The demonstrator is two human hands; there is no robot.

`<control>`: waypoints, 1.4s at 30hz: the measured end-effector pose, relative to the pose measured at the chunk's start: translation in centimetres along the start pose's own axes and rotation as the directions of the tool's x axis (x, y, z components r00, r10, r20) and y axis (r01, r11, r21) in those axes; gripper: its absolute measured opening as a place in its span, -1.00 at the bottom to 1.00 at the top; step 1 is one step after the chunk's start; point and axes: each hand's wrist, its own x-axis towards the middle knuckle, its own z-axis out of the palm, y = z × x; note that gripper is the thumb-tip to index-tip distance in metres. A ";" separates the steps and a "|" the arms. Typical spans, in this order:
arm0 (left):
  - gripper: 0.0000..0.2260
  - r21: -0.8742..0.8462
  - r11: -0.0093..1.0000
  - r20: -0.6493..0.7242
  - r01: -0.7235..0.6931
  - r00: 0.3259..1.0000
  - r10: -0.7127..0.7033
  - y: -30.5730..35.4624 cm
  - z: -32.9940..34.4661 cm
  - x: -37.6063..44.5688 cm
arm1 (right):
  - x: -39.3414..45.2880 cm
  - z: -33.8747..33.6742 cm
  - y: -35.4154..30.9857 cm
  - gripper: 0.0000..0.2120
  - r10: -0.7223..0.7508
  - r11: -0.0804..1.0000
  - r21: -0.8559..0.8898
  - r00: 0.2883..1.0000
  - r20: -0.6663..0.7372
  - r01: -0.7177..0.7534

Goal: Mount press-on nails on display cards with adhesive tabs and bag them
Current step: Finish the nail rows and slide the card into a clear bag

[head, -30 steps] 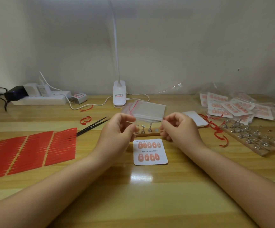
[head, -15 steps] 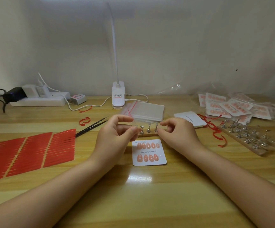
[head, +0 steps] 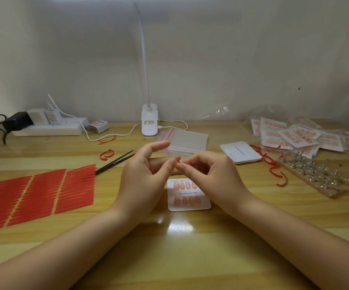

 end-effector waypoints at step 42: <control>-0.39 0.345 0.777 0.138 -0.526 0.848 0.512 1.0 -1.2 1.2 | 1.2 -1.3 -1.2 -0.88 0.220 0.609 0.599 0.836 0.502 -0.520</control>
